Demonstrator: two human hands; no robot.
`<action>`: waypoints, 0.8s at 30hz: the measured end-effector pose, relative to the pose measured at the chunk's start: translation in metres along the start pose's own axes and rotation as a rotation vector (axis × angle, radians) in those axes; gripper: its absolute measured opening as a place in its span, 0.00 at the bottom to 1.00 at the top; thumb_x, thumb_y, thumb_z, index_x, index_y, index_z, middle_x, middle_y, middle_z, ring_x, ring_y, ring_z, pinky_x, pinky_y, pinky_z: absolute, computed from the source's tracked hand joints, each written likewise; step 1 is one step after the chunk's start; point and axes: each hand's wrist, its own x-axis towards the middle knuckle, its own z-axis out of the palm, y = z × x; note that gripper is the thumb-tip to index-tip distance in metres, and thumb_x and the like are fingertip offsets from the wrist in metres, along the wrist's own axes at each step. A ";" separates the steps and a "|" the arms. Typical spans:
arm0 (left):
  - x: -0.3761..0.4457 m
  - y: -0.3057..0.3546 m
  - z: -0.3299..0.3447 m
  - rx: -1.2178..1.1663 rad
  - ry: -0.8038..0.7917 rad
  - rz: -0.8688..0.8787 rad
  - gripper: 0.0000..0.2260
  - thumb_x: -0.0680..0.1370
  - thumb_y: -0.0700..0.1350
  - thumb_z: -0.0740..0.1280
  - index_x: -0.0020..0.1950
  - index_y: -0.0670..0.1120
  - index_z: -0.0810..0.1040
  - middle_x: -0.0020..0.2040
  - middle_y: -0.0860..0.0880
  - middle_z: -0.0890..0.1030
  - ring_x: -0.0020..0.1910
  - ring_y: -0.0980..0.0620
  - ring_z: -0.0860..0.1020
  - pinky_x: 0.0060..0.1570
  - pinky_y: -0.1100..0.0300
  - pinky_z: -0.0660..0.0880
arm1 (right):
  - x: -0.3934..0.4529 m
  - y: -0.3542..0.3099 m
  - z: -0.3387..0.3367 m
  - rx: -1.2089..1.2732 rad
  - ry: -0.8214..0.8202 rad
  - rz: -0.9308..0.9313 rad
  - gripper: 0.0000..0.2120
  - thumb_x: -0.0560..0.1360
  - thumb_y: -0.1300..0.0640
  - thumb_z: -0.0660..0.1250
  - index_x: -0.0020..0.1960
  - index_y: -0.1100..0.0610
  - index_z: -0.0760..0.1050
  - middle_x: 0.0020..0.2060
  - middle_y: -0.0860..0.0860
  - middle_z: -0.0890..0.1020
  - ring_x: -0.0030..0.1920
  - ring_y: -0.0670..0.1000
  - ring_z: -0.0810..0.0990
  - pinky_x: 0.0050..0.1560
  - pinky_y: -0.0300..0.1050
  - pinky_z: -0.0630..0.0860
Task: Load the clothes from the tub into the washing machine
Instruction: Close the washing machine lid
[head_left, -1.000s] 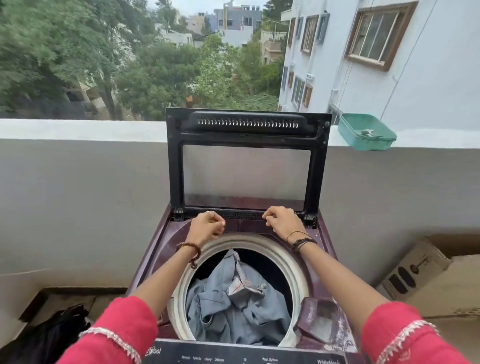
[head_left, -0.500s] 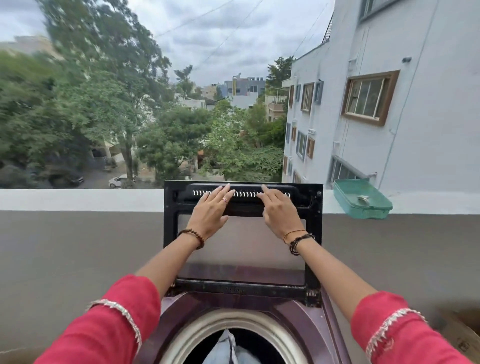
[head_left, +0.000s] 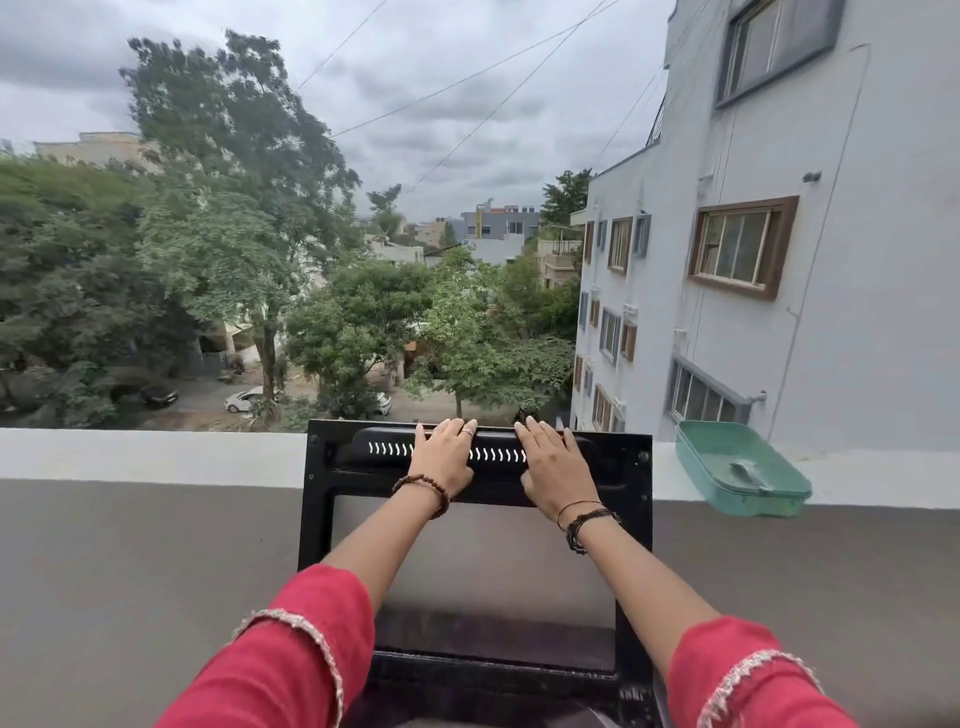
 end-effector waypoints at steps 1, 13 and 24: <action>0.001 0.001 -0.001 -0.014 0.021 -0.012 0.29 0.76 0.43 0.64 0.75 0.47 0.57 0.71 0.49 0.65 0.73 0.51 0.61 0.72 0.40 0.53 | 0.001 -0.001 0.001 0.014 0.012 0.006 0.30 0.74 0.60 0.60 0.75 0.58 0.58 0.73 0.56 0.64 0.73 0.54 0.61 0.74 0.54 0.53; -0.042 -0.006 -0.019 -0.033 0.215 0.018 0.22 0.78 0.45 0.63 0.72 0.46 0.65 0.62 0.49 0.73 0.62 0.48 0.72 0.65 0.44 0.66 | -0.025 -0.026 -0.028 -0.073 0.386 0.071 0.11 0.68 0.52 0.74 0.49 0.54 0.81 0.38 0.50 0.81 0.37 0.51 0.80 0.40 0.44 0.76; -0.128 -0.006 -0.061 -0.063 0.315 0.075 0.12 0.81 0.47 0.58 0.55 0.48 0.80 0.49 0.48 0.74 0.53 0.48 0.74 0.48 0.53 0.70 | -0.093 -0.065 -0.103 0.088 0.169 0.189 0.14 0.77 0.46 0.61 0.57 0.49 0.80 0.51 0.50 0.77 0.55 0.52 0.73 0.55 0.47 0.70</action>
